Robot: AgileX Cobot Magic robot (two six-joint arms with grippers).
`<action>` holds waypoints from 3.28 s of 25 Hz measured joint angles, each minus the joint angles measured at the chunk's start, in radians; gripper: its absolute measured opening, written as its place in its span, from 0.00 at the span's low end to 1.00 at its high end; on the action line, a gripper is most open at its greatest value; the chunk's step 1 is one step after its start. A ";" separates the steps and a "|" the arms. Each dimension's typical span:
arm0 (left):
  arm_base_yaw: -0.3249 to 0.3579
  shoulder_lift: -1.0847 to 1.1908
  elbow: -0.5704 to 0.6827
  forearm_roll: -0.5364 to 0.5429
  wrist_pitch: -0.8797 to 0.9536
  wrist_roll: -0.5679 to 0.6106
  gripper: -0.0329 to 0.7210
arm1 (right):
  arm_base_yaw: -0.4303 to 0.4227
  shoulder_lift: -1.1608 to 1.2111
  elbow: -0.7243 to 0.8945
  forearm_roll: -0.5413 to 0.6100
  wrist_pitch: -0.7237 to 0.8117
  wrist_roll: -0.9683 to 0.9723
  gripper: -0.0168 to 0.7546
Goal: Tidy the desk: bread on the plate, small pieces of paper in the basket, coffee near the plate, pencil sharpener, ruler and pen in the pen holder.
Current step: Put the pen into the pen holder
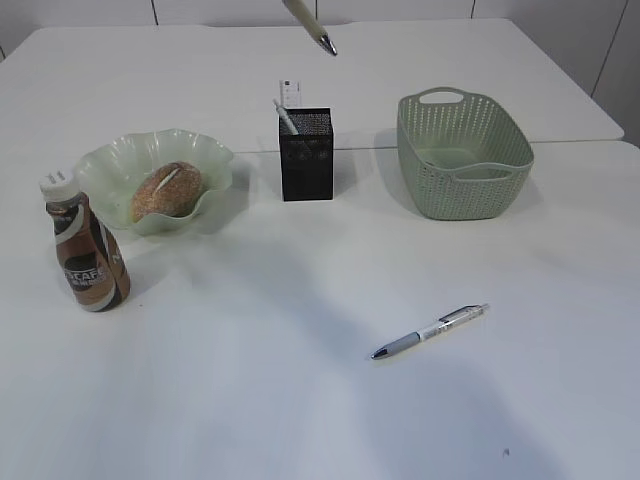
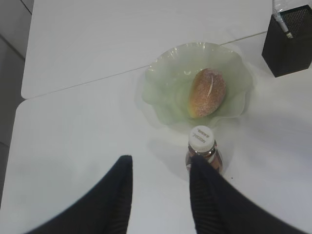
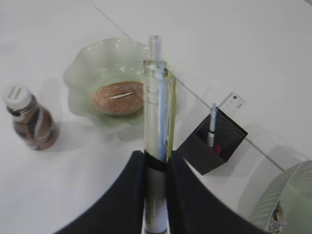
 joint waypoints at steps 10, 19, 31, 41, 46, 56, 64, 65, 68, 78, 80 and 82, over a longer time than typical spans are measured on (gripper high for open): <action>0.000 0.010 0.000 0.008 -0.040 0.000 0.41 | -0.061 -0.071 0.429 -0.012 -0.576 0.000 0.16; 0.000 0.010 0.000 0.010 -0.096 0.000 0.41 | -0.086 -0.077 0.537 -0.016 -0.787 0.000 0.16; 0.000 0.014 0.000 0.016 -0.128 0.000 0.41 | -0.112 -0.077 0.664 -0.018 -1.023 0.000 0.16; 0.000 0.026 0.000 0.023 -0.149 0.000 0.41 | -0.125 -0.077 0.718 -0.020 -1.185 0.000 0.16; 0.000 0.026 0.000 0.025 -0.153 0.000 0.41 | -0.144 -0.055 0.718 -0.020 -1.250 0.000 0.16; 0.000 0.026 0.000 0.028 -0.157 0.000 0.41 | -0.168 0.008 0.718 -0.010 -1.381 0.000 0.16; 0.000 0.026 0.000 0.028 -0.159 0.000 0.41 | -0.173 0.059 0.718 0.051 -1.517 0.000 0.16; 0.000 0.026 0.000 0.028 -0.159 0.000 0.41 | -0.173 0.059 0.718 0.051 -1.517 0.000 0.16; 0.000 0.026 0.000 0.032 -0.161 0.000 0.41 | -0.174 0.095 0.718 0.146 -1.550 0.000 0.16; 0.000 0.035 0.000 0.039 -0.165 0.000 0.41 | -0.190 0.207 0.565 0.181 -1.521 0.000 0.16; 0.000 0.045 0.000 0.040 -0.167 0.000 0.41 | -0.196 0.229 0.540 0.183 -1.511 0.000 0.16; 0.000 0.058 0.000 0.040 -0.168 0.000 0.41 | -0.203 0.251 0.516 0.182 -1.501 0.000 0.16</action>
